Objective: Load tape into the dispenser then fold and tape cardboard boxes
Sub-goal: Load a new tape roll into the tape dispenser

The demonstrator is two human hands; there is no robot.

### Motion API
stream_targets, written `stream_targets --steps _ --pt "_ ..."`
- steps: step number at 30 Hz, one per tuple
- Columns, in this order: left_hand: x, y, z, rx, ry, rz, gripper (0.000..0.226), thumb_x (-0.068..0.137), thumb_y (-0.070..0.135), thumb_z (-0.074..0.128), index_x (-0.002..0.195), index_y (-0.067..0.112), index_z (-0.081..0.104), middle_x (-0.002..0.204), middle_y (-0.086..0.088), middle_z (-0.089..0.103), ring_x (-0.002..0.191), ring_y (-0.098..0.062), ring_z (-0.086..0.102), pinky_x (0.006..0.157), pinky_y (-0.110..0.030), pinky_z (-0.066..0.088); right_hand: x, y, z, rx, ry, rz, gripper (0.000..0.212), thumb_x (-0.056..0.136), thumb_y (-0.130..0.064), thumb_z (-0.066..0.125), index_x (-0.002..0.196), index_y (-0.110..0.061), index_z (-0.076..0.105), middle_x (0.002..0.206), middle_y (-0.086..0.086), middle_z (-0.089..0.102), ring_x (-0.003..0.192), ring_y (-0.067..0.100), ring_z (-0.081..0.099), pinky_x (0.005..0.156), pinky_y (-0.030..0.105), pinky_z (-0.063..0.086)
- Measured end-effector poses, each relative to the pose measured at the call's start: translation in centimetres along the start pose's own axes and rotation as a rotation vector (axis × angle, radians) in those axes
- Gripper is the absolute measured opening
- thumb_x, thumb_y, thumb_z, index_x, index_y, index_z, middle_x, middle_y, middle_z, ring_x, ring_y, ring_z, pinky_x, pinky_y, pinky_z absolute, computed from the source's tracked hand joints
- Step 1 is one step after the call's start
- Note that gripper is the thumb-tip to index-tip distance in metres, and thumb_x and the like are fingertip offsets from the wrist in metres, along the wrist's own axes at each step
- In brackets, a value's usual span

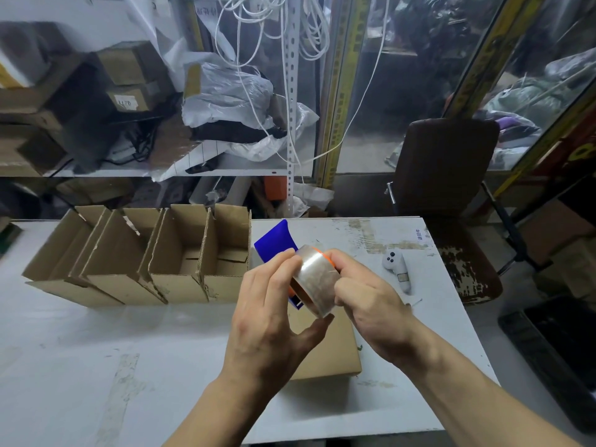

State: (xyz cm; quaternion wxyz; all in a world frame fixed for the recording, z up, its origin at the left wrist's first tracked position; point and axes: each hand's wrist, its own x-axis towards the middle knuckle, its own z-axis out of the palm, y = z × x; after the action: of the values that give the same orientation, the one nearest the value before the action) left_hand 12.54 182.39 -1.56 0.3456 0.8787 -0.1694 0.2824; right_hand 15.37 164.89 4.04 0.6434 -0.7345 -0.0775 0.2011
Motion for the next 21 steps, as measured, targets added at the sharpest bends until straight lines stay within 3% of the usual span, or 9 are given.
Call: stream_targets --steps 2,4,6,8,12,15,17,21 --pt "0.0 0.0 0.0 0.003 0.000 -0.004 0.080 0.074 0.031 0.093 0.140 0.002 0.056 0.141 -0.013 0.059 0.128 -0.029 0.058 0.107 -0.038 0.050 0.1 0.1 -0.2 0.021 -0.017 -0.009 0.043 0.093 -0.033 0.047 0.119 0.000 0.054 0.119 0.022 0.058 0.118 0.044 0.051 0.099 0.064 0.046" --pt "0.1 0.1 0.1 0.003 0.009 0.005 0.079 0.075 0.031 0.092 0.139 0.003 0.055 0.141 -0.014 0.059 0.127 -0.029 0.058 0.107 -0.036 0.049 0.1 0.2 -0.3 0.020 0.004 -0.018 0.043 0.100 -0.040 0.045 0.117 -0.001 0.055 0.114 0.021 0.058 0.111 0.039 0.054 0.099 0.062 0.046" --pt "0.1 0.1 0.2 0.008 0.021 0.021 0.079 0.075 0.030 0.092 0.139 0.006 0.052 0.141 -0.014 0.059 0.125 -0.030 0.058 0.107 -0.034 0.048 0.2 0.3 -0.1 -0.002 0.028 -0.043 0.038 0.101 -0.035 0.039 0.111 -0.002 0.056 0.107 0.020 0.058 0.100 0.034 0.054 0.091 0.057 0.047" --pt "0.1 0.0 0.4 0.021 0.030 0.027 0.079 0.075 0.029 0.093 0.138 0.006 0.052 0.140 -0.015 0.059 0.123 -0.031 0.059 0.106 -0.034 0.048 0.2 0.3 0.1 -0.019 0.046 -0.074 0.036 0.100 -0.029 0.036 0.112 -0.001 0.056 0.107 0.021 0.058 0.102 0.039 0.052 0.087 0.056 0.048" --pt "0.0 -0.2 0.6 0.039 0.024 0.047 0.079 0.074 0.029 0.093 0.137 0.006 0.052 0.140 -0.016 0.060 0.122 -0.032 0.059 0.105 -0.034 0.049 0.2 0.7 0.0 0.007 0.034 -0.080 0.034 0.096 -0.023 0.034 0.111 0.000 0.054 0.106 0.024 0.056 0.103 0.046 0.048 0.088 0.064 0.044" --pt "-0.1 -0.2 0.6 0.027 0.022 0.028 0.080 0.075 0.031 0.093 0.139 0.007 0.052 0.140 -0.014 0.059 0.122 -0.031 0.060 0.104 -0.034 0.049 0.3 1.0 -0.4 0.002 -0.029 -0.040 0.033 0.086 -0.019 0.042 0.112 -0.002 0.053 0.109 0.026 0.055 0.108 0.049 0.047 0.092 0.071 0.041" --pt "-0.1 -0.1 0.7 0.002 0.034 0.001 0.079 0.077 0.036 0.091 0.139 0.007 0.052 0.139 -0.013 0.060 0.123 -0.029 0.061 0.103 -0.035 0.051 0.4 0.7 -1.2 -0.024 -0.110 -0.011 0.041 0.083 -0.022 0.052 0.123 -0.009 0.056 0.118 0.025 0.058 0.116 0.049 0.051 0.095 0.071 0.042" --pt "0.6 0.4 0.4 -0.052 -0.001 -0.123 0.086 0.078 0.059 0.081 0.140 0.008 0.048 0.131 -0.003 0.057 0.112 -0.020 0.062 0.089 -0.034 0.055 0.6 -0.3 -2.7 -0.247 -0.176 -0.062 0.039 0.090 -0.018 0.073 0.126 -0.028 0.063 0.112 0.001 0.066 0.107 0.027 0.060 0.094 0.054 0.051"
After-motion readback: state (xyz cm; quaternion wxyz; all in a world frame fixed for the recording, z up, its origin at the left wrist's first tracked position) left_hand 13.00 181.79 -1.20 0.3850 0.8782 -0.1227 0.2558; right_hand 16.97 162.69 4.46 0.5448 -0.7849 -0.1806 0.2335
